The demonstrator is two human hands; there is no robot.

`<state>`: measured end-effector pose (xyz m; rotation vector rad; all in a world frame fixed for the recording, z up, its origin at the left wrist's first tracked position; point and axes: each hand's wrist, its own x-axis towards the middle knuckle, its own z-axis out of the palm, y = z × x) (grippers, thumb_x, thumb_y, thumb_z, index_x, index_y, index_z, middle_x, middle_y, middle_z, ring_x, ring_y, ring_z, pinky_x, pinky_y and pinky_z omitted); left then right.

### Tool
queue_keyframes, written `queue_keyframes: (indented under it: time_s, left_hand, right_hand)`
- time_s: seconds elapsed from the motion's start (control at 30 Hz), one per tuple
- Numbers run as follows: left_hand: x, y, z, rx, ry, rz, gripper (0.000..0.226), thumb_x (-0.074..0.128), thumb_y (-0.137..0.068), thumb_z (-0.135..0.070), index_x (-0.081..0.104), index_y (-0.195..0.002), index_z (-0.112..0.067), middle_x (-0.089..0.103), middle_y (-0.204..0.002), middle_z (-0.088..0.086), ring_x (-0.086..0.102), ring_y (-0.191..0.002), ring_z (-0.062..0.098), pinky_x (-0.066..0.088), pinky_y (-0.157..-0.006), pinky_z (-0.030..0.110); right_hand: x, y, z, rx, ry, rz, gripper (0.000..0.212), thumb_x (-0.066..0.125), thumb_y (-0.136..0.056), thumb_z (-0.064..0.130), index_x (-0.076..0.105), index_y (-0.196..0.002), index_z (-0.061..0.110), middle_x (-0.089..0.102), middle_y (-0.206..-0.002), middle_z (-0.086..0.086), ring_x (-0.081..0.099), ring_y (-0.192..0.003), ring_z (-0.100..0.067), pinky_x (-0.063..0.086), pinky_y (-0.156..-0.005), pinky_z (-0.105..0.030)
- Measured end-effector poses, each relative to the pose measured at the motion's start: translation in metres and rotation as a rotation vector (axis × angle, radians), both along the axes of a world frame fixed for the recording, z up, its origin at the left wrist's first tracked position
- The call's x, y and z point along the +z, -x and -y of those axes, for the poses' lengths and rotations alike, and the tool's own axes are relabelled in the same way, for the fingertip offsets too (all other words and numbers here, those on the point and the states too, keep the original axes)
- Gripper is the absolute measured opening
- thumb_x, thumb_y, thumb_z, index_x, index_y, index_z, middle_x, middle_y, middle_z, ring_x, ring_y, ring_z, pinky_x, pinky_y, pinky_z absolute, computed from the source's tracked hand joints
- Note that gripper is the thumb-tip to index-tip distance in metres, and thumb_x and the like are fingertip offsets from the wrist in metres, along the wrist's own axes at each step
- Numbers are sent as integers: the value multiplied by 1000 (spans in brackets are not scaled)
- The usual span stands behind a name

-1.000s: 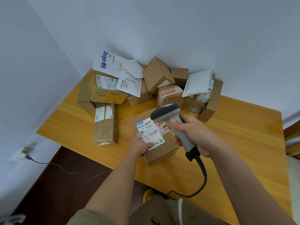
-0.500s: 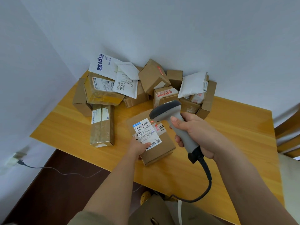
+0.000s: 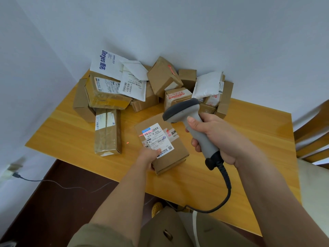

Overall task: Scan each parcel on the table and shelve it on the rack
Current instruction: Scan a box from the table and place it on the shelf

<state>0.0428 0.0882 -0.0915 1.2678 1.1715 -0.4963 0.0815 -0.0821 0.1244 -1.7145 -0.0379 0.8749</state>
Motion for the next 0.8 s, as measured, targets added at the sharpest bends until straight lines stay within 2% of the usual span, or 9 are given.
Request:
queue_keyframes:
  time_s: [0.1, 0.23, 0.33, 0.43, 0.53, 0.67, 0.73, 0.8]
  left_hand:
    - [0, -1, 1, 22, -13, 8, 36, 63, -95, -13, 49, -127, -6, 58, -120, 16, 54, -99, 33, 47, -78, 52]
    - [1, -1, 2, 57, 4, 7, 30, 63, -95, -12, 51, -122, -7, 59, -110, 13, 55, -96, 31, 49, -81, 52]
    - [2, -1, 2, 52, 0, 14, 26, 63, -96, -13, 51, -118, -8, 61, -122, 15, 58, -100, 32, 51, -88, 53]
    - [3, -2, 1, 13, -7, 15, 35, 61, -97, -16, 50, -129, -8, 60, -127, 16, 59, -111, 35, 50, -93, 57]
    - [4, -2, -1, -29, -17, 22, 38, 61, -97, -18, 50, -132, -9, 59, -128, 15, 57, -114, 36, 50, -94, 58]
    - [4, 0, -4, -68, -34, 15, 37, 64, -96, -23, 52, -129, -10, 59, -127, 13, 57, -113, 35, 52, -93, 54]
    - [7, 1, -5, -64, -24, 3, 31, 66, -95, -24, 52, -120, -12, 58, -130, 11, 56, -116, 33, 50, -97, 50]
    - [6, 3, -8, -76, -34, 30, 37, 67, -94, -22, 51, -126, -13, 55, -136, 7, 52, -124, 31, 47, -96, 41]
  right_hand:
    - [1, 0, -1, 2, 8, -9, 24, 57, -98, 31, 55, -114, 13, 58, -102, -16, 57, -63, -15, 51, -59, -28]
    - [2, 1, -3, 8, 12, -9, 23, 56, -98, 31, 55, -113, 13, 58, -102, -16, 57, -62, -14, 51, -58, -27]
    - [4, 1, -5, 8, 0, -27, 23, 56, -99, 30, 55, -114, 14, 58, -103, -15, 56, -61, -14, 51, -57, -26]
    - [5, 2, -7, 21, -3, -32, 21, 55, -99, 30, 56, -112, 14, 58, -103, -15, 56, -62, -14, 51, -57, -26]
    - [2, 1, -8, 18, -23, -14, 19, 58, -98, 28, 58, -110, 14, 60, -98, -11, 56, -60, -12, 50, -56, -26]
    - [-29, -5, -15, -33, 53, 15, 13, 68, -92, 22, 62, -102, 15, 61, -63, 5, 51, -49, -7, 46, -48, -20]
    - [-60, -10, -19, -84, 80, -48, 20, 70, -90, 16, 61, -108, 15, 60, -68, 1, 51, -50, -8, 47, -50, -22]
    - [-93, -14, -22, -108, 139, -124, 26, 69, -90, 13, 59, -114, 15, 60, -77, -3, 53, -55, -10, 47, -54, -24]
